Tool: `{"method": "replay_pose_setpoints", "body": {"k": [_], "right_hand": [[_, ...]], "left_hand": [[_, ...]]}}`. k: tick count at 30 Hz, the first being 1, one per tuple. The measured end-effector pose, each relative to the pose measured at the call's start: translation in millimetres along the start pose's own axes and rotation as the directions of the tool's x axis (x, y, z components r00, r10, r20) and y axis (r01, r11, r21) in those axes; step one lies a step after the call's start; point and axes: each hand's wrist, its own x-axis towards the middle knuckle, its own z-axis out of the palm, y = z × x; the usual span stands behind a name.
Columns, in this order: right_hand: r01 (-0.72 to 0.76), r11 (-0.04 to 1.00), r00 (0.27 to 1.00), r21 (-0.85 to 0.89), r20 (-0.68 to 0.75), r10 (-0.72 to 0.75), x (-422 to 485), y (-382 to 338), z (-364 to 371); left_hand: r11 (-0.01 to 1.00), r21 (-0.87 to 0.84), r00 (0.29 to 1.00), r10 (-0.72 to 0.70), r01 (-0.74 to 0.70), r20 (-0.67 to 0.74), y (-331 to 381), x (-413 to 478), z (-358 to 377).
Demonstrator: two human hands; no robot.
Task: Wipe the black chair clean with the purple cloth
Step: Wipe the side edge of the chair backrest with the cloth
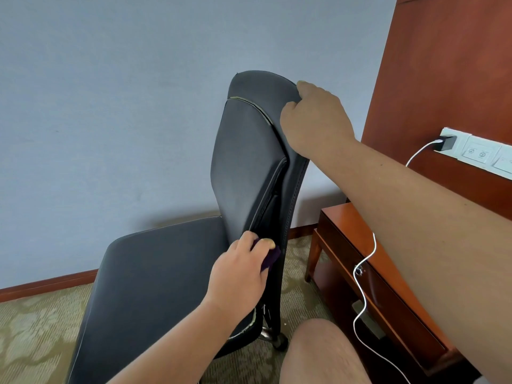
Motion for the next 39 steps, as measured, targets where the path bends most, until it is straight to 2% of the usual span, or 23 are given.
{"method": "replay_pose_setpoints", "body": {"k": [5,8,11,13,16,19,22,25,32,35,39], "right_hand": [[-0.001,1.000,1.000,-0.005,0.001,0.001,0,-1,0],[-0.012,1.000,1.000,-0.002,0.006,0.012,0,-1,0],[-0.007,1.000,1.000,-0.002,0.006,0.007,0,0,1],[-0.004,1.000,1.000,-0.003,0.003,0.004,0,1,1],[-0.001,1.000,1.000,-0.002,-0.003,0.001,1,1,1],[-0.001,1.000,1.000,-0.005,-0.002,0.001,2,1,1],[-0.002,1.000,1.000,0.002,-0.003,0.002,3,1,1],[0.005,1.000,1.000,0.003,-0.010,-0.005,2,2,1],[-0.003,1.000,1.000,0.010,-0.004,0.003,2,1,1],[-0.003,1.000,1.000,0.012,-0.001,0.003,1,1,1],[-0.006,1.000,1.000,0.012,-0.004,0.006,2,1,1]], "left_hand": [[0.980,-0.187,0.989,-0.089,0.066,-0.118,18,12,-10],[0.967,-0.252,0.970,-0.091,0.032,-0.224,31,29,-22],[0.957,-0.291,0.963,-0.077,-0.002,-0.257,37,38,-25],[0.970,-0.241,0.974,-0.036,-0.019,-0.223,36,35,-20],[0.990,-0.132,0.995,0.032,-0.045,-0.094,29,20,-4],[0.998,-0.033,0.998,0.056,-0.055,0.026,19,1,11],[0.998,-0.002,0.995,0.059,-0.059,0.085,12,-9,17],[0.998,-0.014,0.997,0.061,-0.060,0.048,12,-7,11],[0.991,-0.122,0.981,0.027,-0.051,-0.190,12,26,-19],[0.994,-0.105,0.986,0.027,-0.045,-0.167,7,26,-16],[0.994,0.034,0.993,0.108,-0.107,-0.038,-8,6,2]]}}
